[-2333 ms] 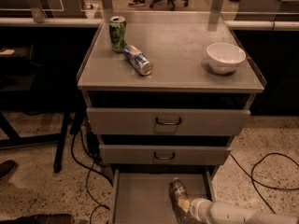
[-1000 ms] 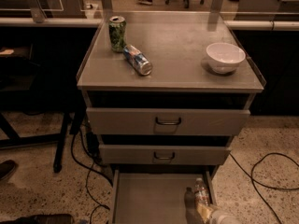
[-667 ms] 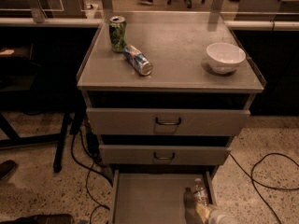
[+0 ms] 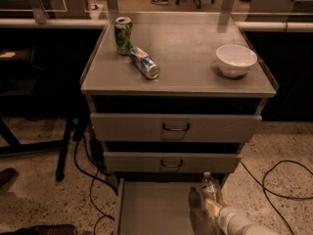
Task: Pick water bottle from bottom drawer and place on counter
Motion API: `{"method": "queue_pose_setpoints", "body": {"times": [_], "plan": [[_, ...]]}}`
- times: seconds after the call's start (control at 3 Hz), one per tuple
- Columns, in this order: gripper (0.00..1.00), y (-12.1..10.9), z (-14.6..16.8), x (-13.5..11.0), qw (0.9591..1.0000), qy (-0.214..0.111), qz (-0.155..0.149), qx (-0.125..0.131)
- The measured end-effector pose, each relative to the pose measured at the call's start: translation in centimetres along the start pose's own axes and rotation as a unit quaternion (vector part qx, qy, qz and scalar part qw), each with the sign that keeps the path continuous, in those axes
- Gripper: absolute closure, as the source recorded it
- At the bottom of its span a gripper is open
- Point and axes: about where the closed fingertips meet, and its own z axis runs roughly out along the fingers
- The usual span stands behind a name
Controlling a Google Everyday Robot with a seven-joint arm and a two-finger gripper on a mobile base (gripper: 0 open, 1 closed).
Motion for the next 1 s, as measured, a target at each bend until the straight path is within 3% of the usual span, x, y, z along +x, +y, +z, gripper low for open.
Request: {"method": "queue_pose_setpoints", "body": {"times": [0.33,1.0], "plan": [[1.0,0.7,-1.8,-3.2,0.9994,-0.031,-0.013,-0.002],[1.0,0.7,-2.7,-4.4,0.9993,-0.034,-0.009,0.009]]}}
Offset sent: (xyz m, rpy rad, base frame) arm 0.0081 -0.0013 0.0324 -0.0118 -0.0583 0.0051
